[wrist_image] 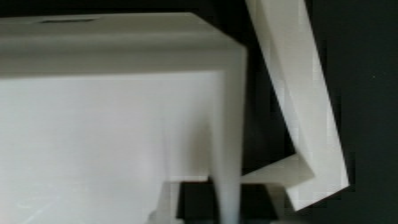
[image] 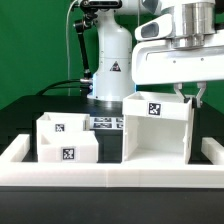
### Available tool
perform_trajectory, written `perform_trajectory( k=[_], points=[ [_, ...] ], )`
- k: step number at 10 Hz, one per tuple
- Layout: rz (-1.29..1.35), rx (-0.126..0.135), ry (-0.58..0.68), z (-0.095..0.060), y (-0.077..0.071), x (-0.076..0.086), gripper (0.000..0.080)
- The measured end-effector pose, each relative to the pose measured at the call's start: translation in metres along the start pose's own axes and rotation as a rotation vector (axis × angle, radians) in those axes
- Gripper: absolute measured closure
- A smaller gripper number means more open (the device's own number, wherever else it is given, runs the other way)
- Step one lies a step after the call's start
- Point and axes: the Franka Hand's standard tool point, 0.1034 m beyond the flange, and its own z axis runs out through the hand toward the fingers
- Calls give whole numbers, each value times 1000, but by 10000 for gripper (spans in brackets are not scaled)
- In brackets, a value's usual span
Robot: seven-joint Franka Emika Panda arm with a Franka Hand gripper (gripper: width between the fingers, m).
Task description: Assemble drawer
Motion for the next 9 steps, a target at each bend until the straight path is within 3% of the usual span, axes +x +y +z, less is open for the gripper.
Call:
perform_trajectory(
  k=[4, 9],
  points=[
    [187, 16, -1, -1, -4, -1, 758],
    [616, 45, -4, 1, -8, -1, 755]
  ],
)
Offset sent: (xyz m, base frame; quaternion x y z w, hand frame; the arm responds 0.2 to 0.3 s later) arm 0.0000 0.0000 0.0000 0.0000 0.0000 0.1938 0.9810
